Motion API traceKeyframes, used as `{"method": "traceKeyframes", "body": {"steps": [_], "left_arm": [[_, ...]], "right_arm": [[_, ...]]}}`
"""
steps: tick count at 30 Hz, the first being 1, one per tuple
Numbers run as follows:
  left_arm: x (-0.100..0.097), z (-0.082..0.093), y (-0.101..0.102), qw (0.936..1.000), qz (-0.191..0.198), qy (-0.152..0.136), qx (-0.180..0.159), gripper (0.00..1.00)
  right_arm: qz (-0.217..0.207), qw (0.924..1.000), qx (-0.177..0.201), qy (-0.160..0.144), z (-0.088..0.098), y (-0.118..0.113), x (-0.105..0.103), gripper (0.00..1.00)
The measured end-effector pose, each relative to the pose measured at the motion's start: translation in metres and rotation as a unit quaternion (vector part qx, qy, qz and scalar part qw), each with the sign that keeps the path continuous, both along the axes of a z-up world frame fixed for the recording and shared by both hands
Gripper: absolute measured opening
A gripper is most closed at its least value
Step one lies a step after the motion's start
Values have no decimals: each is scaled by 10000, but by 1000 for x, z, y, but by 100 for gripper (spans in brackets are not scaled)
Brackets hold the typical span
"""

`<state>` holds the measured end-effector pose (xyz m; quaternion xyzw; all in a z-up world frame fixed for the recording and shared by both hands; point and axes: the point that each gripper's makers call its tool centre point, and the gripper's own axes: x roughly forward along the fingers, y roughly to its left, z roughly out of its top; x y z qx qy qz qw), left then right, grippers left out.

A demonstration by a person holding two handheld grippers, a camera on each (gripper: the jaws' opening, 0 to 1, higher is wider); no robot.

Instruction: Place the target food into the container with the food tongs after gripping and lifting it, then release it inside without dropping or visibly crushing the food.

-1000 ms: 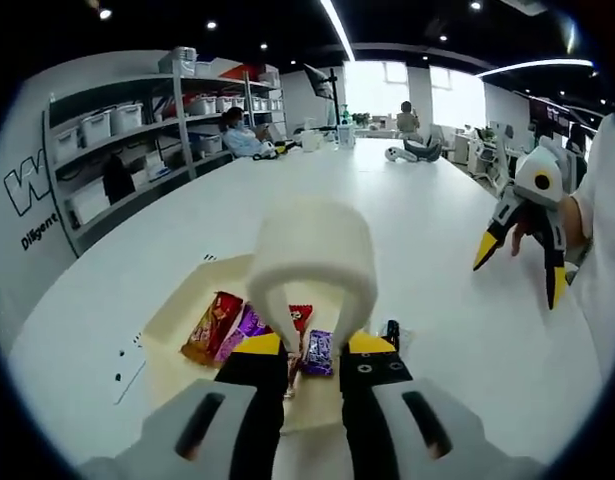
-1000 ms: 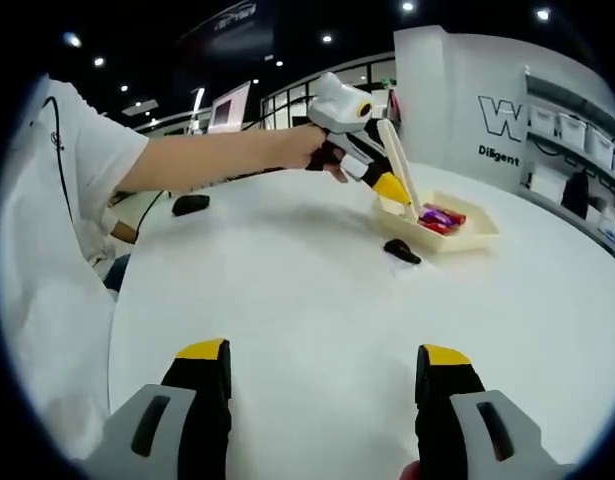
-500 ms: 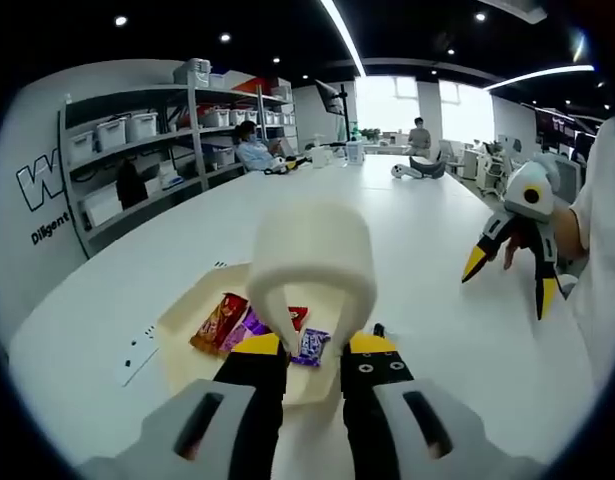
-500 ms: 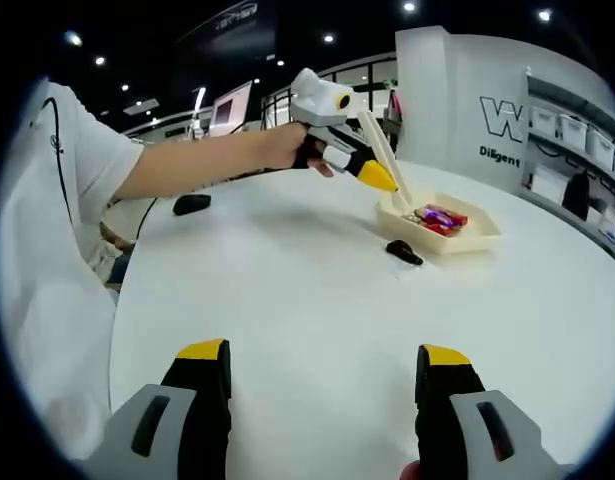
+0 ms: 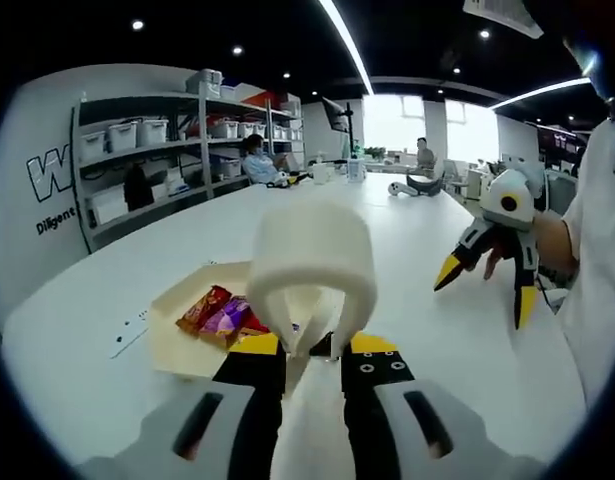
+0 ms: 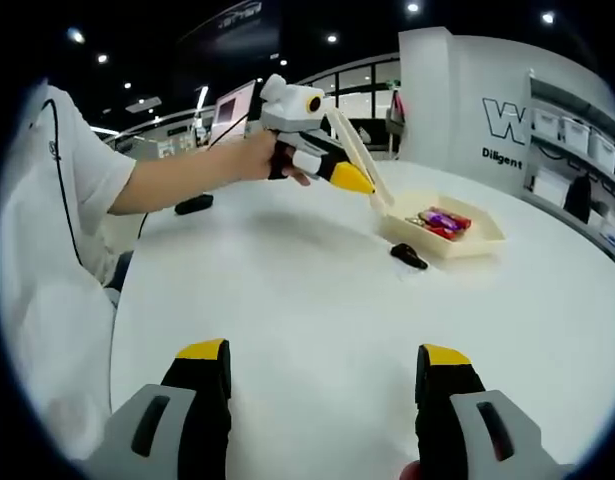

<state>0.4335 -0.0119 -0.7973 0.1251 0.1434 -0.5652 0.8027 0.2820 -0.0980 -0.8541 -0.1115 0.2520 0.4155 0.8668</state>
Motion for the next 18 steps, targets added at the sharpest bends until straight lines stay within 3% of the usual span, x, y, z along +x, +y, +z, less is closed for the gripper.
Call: {"method": "traceKeyframes", "body": {"steps": [18], "left_arm": [[-9, -19, -3, 9997, 150, 107, -129, 20]], "right_arm": [[51, 10000, -27, 23, -2, 5, -2, 73]]}}
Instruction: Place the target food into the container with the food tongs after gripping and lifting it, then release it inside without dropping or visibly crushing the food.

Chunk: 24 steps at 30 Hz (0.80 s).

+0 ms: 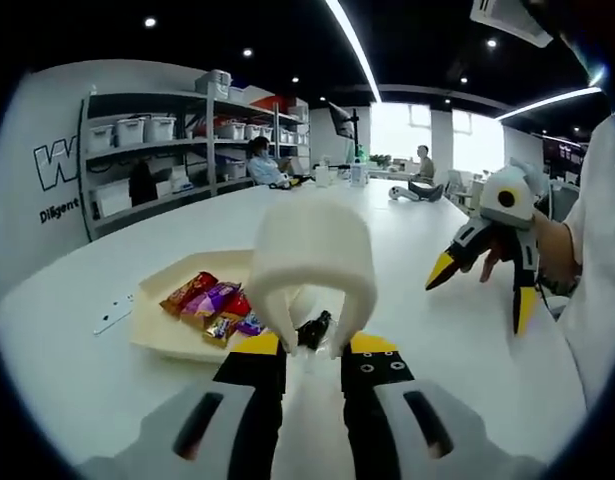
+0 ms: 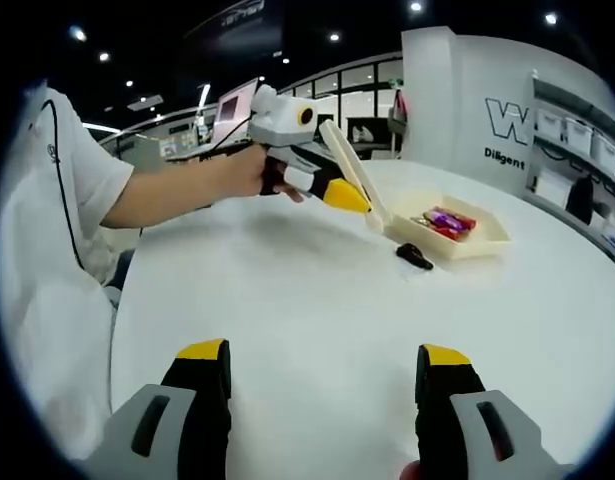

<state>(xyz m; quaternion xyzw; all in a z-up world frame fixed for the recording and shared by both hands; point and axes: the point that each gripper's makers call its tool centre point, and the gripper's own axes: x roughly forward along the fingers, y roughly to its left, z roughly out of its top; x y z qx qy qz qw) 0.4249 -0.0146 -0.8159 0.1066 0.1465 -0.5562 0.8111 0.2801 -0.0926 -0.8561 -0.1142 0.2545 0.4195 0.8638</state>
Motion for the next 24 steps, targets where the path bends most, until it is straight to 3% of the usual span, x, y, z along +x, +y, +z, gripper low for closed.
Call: {"method": "traceKeyframes", "body": {"steps": [6, 24], "left_arm": [[0, -4, -4, 10000, 26, 23, -2, 20], [6, -10, -20, 9991, -160, -350, 169, 20]], "right_arm": [[4, 10000, -1, 13, -1, 1, 0, 73], [19, 10000, 23, 26, 0, 2, 2, 73]]}}
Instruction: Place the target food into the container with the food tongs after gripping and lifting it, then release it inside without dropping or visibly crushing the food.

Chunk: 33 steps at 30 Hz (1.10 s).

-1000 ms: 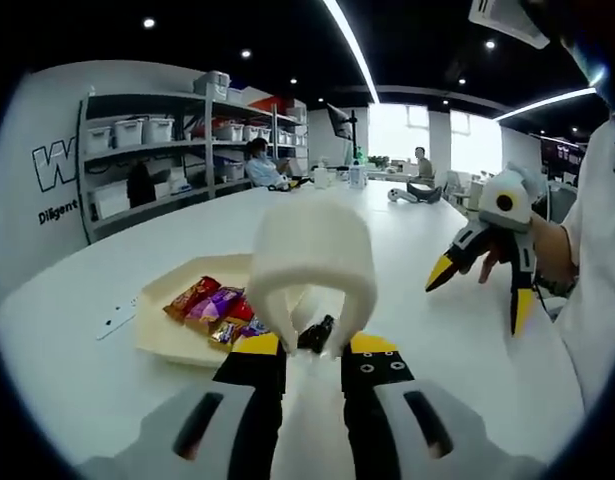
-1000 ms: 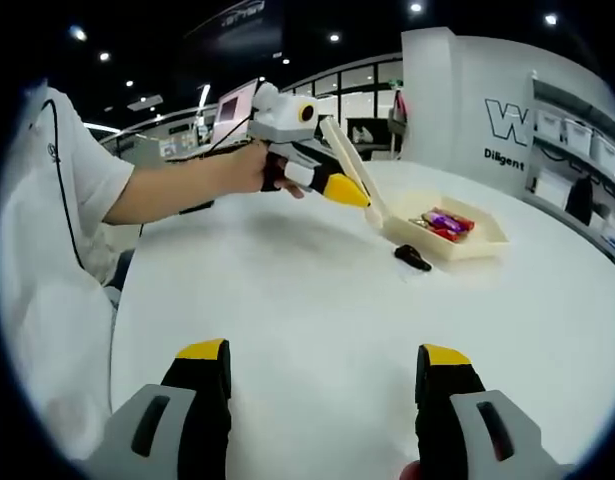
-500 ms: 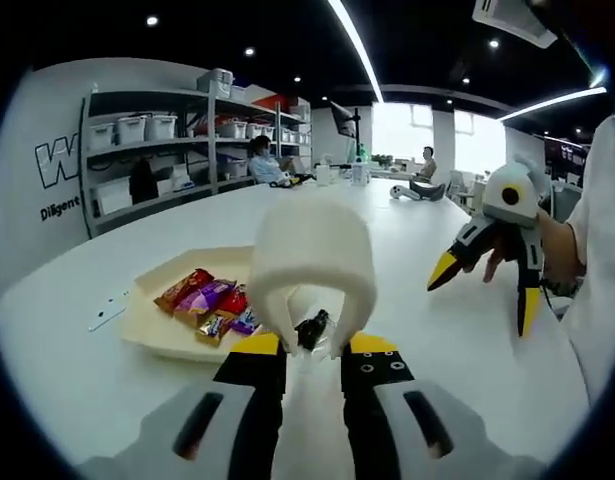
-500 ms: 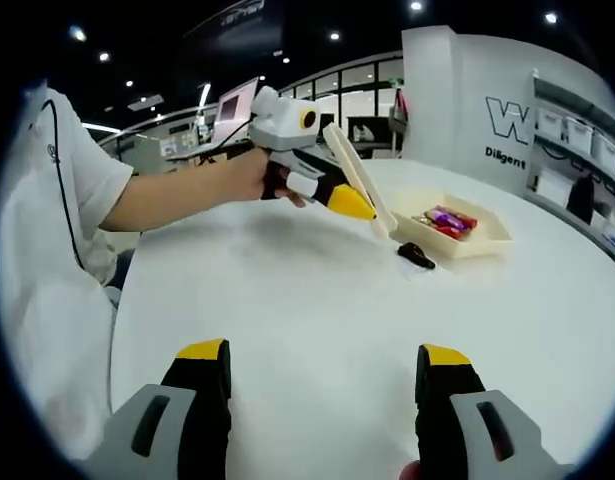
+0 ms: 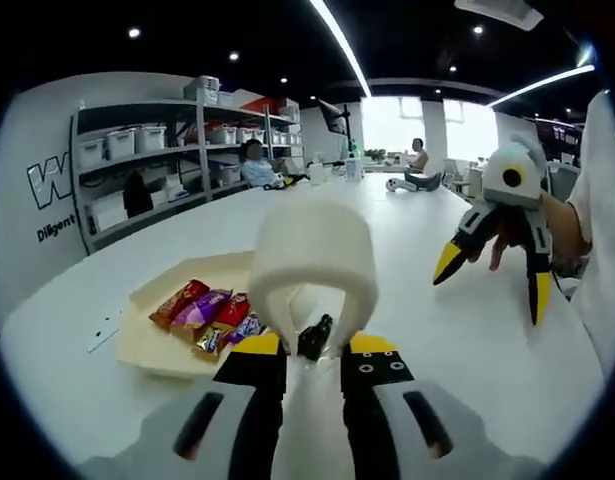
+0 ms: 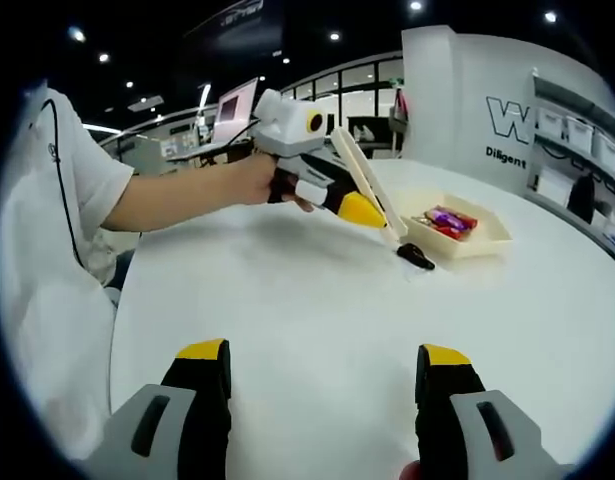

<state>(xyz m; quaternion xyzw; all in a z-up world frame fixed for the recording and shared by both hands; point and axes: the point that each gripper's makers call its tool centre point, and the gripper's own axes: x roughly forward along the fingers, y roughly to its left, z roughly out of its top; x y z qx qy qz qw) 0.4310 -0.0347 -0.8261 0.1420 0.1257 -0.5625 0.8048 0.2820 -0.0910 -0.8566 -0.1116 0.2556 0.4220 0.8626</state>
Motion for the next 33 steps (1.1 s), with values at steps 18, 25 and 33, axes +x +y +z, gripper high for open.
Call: {"method": "traceKeyframes", "body": {"steps": [18, 25, 33], "left_arm": [[9, -8, -6, 9990, -152, -176, 381, 21], [7, -12, -8, 9988, -193, -60, 440, 21], [-3, -11, -6, 9986, -221, 8, 486, 20]], "right_arm": [[-19, 10000, 41, 10, -1, -3, 2, 73], [-44, 10000, 37, 24, -2, -4, 0, 73], [-39, 10000, 40, 34, -3, -4, 1, 73]]}}
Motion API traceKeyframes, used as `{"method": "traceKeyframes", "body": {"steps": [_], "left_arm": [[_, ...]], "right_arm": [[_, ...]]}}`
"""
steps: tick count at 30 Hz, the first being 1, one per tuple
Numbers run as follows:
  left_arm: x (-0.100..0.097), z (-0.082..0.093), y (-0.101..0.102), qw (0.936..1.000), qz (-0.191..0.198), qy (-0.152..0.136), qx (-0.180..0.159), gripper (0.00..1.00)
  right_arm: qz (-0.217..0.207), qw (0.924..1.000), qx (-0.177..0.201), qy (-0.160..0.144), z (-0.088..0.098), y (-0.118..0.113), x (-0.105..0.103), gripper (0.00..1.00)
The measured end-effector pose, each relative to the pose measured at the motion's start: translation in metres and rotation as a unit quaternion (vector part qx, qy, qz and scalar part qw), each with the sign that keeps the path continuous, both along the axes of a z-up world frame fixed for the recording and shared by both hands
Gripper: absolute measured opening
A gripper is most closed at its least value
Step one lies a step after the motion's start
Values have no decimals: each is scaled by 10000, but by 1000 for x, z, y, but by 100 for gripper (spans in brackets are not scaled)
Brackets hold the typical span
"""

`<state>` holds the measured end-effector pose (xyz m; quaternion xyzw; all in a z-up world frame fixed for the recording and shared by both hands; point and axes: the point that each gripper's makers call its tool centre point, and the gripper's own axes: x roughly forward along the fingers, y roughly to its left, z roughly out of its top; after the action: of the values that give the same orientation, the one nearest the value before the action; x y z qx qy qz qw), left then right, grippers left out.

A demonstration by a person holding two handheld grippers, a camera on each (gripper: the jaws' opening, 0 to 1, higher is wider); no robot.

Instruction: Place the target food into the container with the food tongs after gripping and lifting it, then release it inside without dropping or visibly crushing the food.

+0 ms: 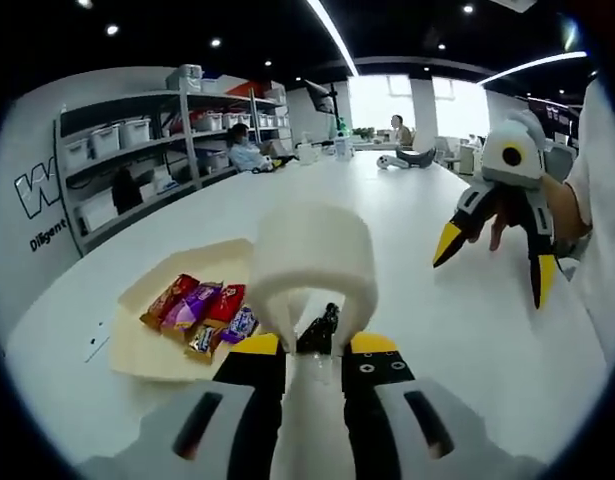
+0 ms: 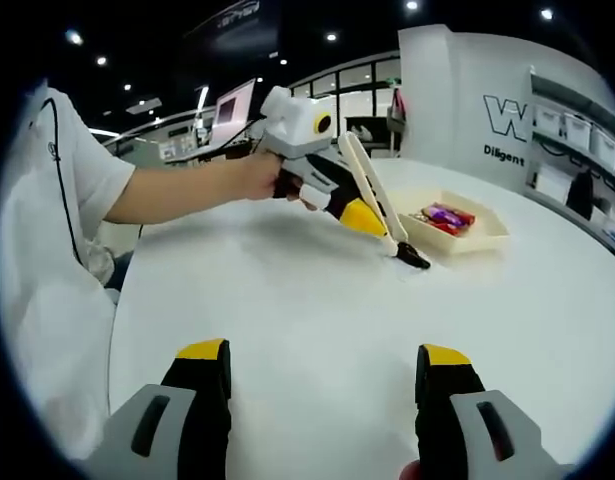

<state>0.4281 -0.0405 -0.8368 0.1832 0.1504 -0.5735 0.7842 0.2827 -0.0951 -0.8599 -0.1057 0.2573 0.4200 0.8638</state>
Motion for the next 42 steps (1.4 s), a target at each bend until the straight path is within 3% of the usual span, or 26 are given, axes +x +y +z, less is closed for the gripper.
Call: {"method": "traceKeyframes", "body": {"steps": [9, 16, 28, 42], "left_arm": [[-13, 4, 2, 10000, -36, 55, -24, 21], [-9, 9, -1, 9999, -29, -32, -91, 21], [-4, 0, -8, 9997, -182, 134, 36, 22], [-7, -4, -8, 9989, -174, 429, -109, 20]], "right_arm": [[-7, 10000, 4, -9, 0, 0, -1, 73], [4, 10000, 1, -7, 0, 0, -1, 73], [-30, 10000, 10, 5, -1, -2, -2, 73], [-43, 10000, 16, 42, -5, -3, -3, 73]]}}
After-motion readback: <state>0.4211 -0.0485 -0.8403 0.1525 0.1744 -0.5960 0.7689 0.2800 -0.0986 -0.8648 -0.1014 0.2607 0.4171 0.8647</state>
